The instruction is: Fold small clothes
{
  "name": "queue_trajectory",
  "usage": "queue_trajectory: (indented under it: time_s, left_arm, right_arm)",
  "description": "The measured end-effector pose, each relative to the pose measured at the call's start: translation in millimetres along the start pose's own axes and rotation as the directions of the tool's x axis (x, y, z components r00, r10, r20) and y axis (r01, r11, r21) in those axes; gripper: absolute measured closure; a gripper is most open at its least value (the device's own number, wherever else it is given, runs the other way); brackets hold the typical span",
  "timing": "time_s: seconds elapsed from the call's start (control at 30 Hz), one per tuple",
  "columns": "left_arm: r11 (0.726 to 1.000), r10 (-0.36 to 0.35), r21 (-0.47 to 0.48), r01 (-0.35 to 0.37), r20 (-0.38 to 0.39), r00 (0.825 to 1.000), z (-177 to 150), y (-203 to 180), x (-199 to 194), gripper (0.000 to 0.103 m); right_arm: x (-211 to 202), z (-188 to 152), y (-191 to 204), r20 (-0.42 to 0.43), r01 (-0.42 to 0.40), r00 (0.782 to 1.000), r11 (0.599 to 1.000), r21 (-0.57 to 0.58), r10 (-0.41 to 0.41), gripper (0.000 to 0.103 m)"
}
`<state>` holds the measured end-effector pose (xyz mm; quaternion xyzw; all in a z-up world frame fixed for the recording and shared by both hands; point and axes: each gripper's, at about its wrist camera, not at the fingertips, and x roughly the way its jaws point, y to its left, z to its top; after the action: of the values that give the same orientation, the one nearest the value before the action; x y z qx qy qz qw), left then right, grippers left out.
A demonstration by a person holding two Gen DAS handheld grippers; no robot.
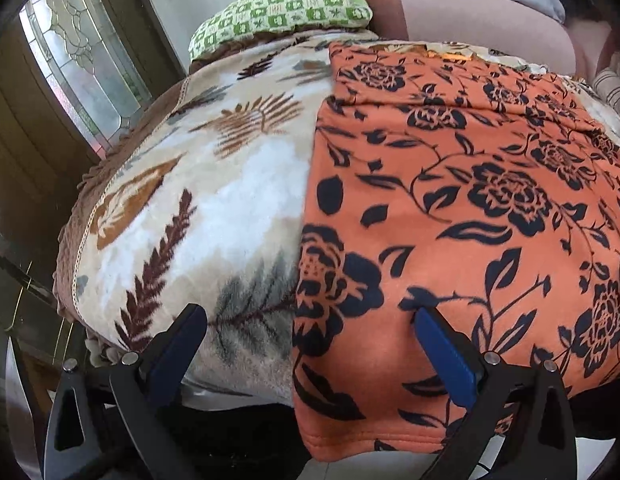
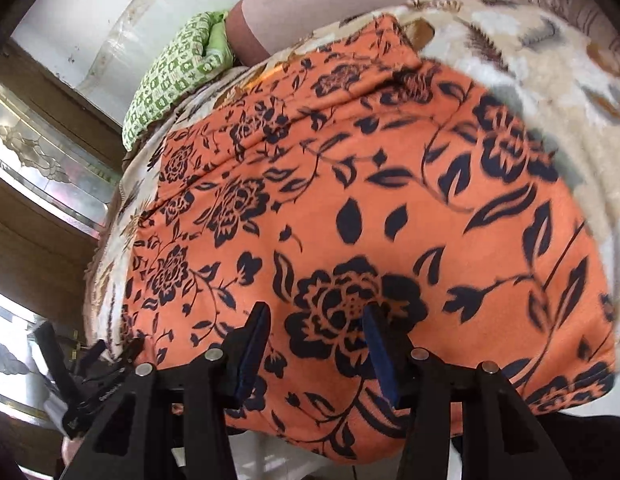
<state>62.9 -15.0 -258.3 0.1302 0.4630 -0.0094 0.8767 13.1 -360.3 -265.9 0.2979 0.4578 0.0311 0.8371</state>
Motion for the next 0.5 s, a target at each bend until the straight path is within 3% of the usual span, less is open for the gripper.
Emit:
queue_trajectory:
  time_s: [0.33,0.5]
  left_arm:
    - [1.000,-0.018,-0.012,0.019,0.073,0.997,12,5,-29,0.000]
    - [0.995,-0.081,-0.048,0.083,0.045,0.996,10,10,-35,0.000]
  right_arm:
    - [-36,12,3,0.087,-0.045,0.995,0.999,0.000,0.045,0.051]
    - [-64,18,-10,0.120,-0.023,0.993,1.000,0.009,0.022,0.050]
